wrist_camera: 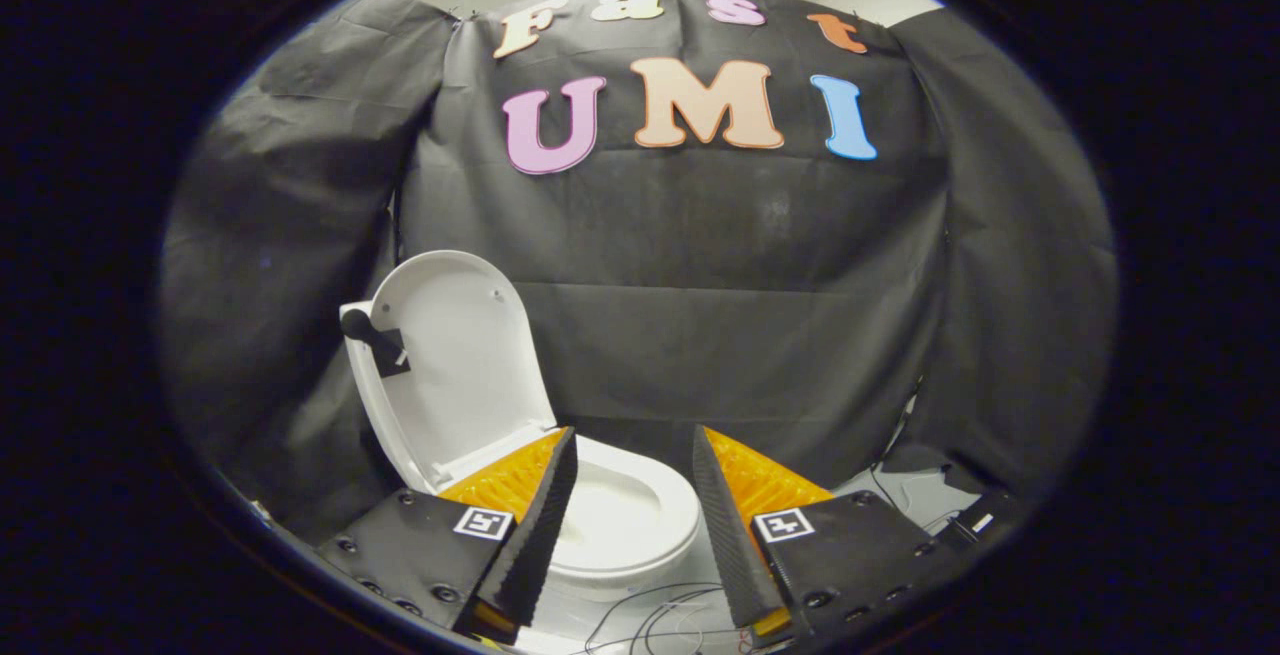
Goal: Open the toilet lid.
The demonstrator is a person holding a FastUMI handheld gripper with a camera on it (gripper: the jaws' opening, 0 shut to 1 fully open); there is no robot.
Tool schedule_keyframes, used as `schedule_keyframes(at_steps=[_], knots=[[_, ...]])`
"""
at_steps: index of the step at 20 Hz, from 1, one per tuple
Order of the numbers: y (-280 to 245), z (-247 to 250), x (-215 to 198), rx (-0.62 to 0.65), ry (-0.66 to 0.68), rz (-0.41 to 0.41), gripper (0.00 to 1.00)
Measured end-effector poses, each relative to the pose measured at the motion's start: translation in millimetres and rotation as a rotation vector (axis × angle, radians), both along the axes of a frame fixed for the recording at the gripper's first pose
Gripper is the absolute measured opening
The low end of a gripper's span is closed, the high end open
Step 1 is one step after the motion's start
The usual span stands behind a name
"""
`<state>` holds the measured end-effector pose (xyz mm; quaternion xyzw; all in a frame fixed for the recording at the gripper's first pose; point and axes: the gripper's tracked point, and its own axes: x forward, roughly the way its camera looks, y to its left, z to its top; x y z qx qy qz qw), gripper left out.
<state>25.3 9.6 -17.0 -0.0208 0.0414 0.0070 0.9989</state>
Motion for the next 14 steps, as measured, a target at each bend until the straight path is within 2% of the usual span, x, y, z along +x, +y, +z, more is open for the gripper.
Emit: schedule_keyframes(at_steps=[4, 6, 11, 14], knots=[[-4, 14, -4, 0.01, -0.043, -0.013, 0.71], [-14, 4, -5, 0.007, -0.01, -0.043, 0.71], [-4, -6, -36, 0.017, 0.049, 0.001, 0.7], [-7, 14, -58, 0.031, -0.03, 0.001, 0.71]])
